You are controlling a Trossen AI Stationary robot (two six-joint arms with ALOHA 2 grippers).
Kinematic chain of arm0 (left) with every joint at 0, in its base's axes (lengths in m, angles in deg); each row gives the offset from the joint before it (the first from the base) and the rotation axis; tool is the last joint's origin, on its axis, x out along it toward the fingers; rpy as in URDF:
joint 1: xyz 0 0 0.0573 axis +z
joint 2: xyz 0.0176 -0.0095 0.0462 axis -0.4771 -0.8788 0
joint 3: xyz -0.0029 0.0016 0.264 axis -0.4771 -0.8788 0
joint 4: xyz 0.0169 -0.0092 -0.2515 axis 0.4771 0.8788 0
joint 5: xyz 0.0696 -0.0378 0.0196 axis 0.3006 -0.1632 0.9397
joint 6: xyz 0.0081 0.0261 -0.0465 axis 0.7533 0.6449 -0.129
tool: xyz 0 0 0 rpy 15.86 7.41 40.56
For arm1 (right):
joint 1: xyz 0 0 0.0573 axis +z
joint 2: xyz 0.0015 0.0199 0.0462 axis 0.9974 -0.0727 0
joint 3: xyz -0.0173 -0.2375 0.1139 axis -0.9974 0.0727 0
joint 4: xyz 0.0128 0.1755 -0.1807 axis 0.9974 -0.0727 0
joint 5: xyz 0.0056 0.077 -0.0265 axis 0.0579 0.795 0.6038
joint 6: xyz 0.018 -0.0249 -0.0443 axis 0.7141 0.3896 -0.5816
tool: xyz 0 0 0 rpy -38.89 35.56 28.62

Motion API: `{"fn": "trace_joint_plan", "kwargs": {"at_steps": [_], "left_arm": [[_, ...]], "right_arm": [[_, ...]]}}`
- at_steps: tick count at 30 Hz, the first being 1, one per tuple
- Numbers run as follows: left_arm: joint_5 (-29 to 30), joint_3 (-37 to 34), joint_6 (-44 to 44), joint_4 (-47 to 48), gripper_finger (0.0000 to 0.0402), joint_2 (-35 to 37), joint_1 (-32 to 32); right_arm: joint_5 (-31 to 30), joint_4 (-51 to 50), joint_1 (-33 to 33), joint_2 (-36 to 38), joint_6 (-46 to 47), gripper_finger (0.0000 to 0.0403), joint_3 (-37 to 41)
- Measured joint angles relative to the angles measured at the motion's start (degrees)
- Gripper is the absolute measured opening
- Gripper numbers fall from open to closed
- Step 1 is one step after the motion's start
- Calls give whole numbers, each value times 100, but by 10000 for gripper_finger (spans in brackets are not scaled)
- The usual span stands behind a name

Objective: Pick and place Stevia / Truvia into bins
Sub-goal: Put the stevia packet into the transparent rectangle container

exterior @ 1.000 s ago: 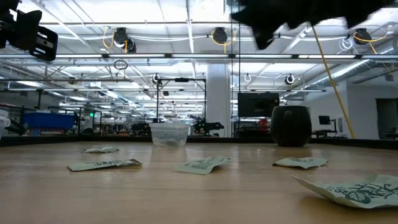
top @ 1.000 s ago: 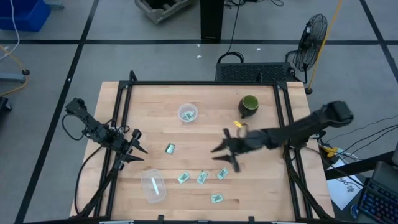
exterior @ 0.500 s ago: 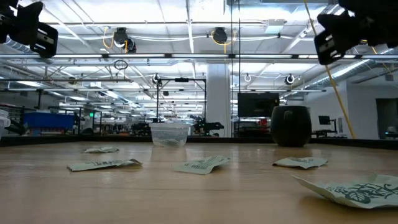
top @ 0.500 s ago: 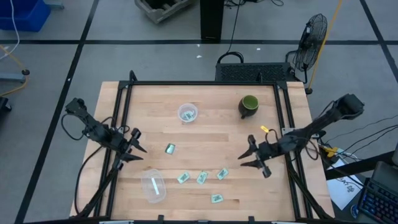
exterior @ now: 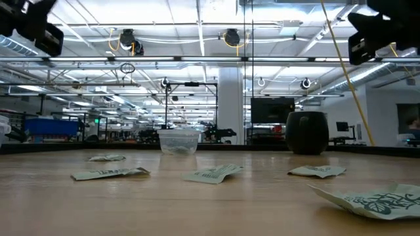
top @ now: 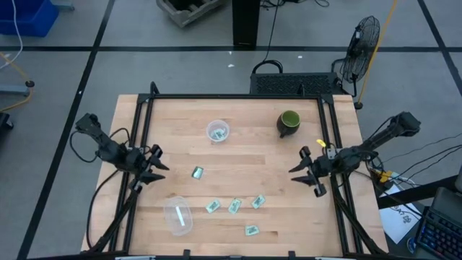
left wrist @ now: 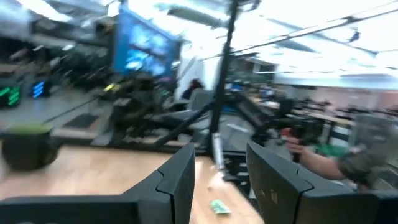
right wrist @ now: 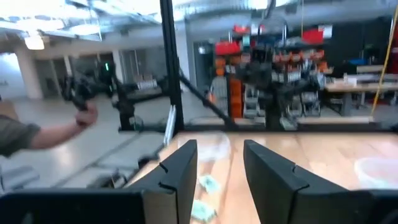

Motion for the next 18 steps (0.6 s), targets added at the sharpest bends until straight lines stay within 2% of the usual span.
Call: {"fn": "trace_joint_plan", "kwargs": {"at_steps": [5, 12, 16, 18], "left_arm": [[1045, 0, -671, -4, 150, -480, 25], [1167, 0, -1462, -189, 150, -1554, 324], [1152, 0, -2255, -483, 150, -2169, 624], [1124, 0, -2351, -811, 150, -2427, 809]], "right_arm": [[-256, -649, 0, 516, -130, 123, 7], [-1452, -942, 0, 784, 176, 123, 13], [-1476, -961, -2, 783, -57, 123, 17], [-1470, -1036, -2, 784, 12, 123, 17]]}}
